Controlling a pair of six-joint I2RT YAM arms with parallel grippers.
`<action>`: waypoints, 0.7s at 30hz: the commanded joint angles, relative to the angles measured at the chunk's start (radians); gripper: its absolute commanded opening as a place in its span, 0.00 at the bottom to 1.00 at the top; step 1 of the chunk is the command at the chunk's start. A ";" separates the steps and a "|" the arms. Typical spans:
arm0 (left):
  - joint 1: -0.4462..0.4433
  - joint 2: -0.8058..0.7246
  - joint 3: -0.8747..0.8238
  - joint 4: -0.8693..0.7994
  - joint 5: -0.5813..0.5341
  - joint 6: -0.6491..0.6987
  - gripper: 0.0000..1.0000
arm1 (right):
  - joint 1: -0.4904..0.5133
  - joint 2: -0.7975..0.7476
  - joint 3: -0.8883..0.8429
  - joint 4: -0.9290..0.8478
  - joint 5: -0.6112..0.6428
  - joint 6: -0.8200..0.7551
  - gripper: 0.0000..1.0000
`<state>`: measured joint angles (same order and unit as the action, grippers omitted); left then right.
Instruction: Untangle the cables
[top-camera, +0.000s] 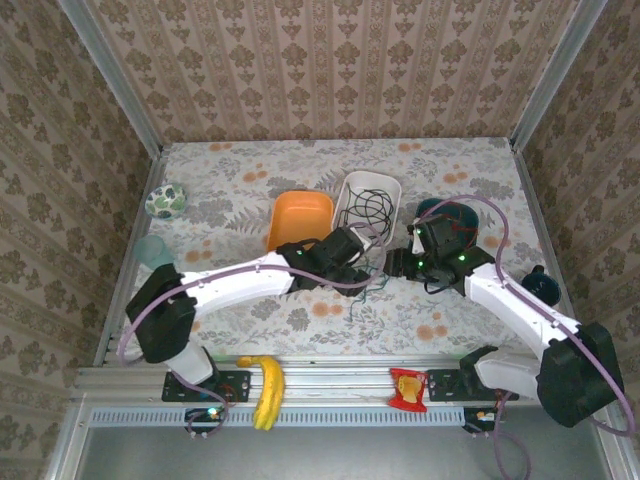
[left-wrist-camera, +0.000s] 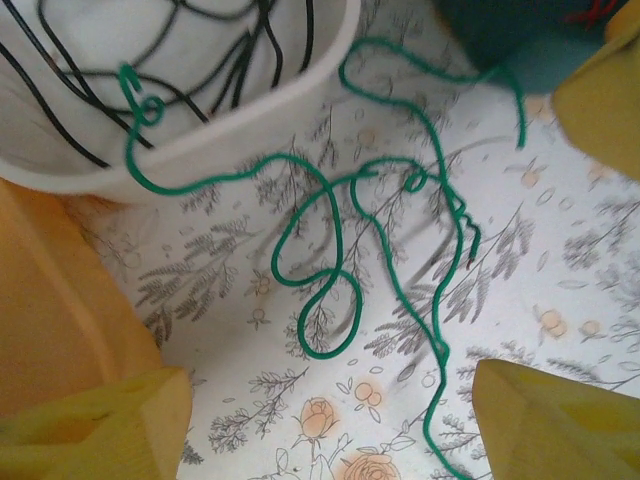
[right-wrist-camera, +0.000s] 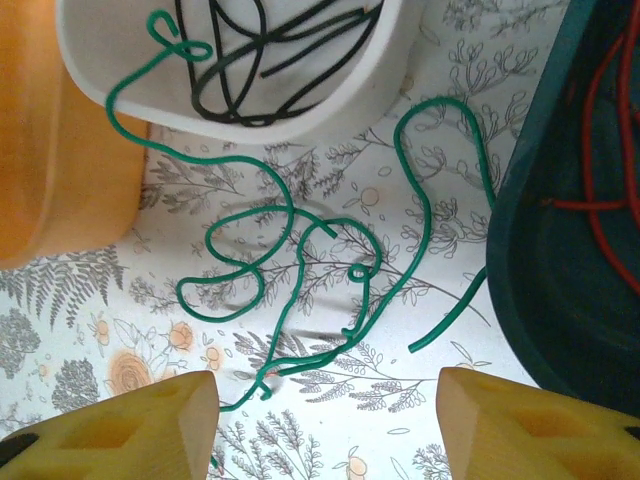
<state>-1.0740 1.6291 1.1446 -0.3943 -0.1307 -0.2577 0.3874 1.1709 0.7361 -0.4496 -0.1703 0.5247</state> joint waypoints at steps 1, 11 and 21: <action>-0.023 0.077 0.060 -0.074 -0.028 0.015 0.72 | 0.004 0.000 -0.014 -0.023 0.015 0.017 0.58; -0.026 0.241 0.146 -0.108 -0.109 0.016 0.55 | -0.042 -0.040 0.013 -0.022 0.005 0.017 0.57; -0.013 0.286 0.156 -0.081 -0.107 0.001 0.19 | -0.053 -0.094 -0.006 -0.035 0.007 0.008 0.57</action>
<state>-1.0920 1.9057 1.2774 -0.4778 -0.2253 -0.2626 0.3408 1.1000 0.7307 -0.4538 -0.1627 0.5301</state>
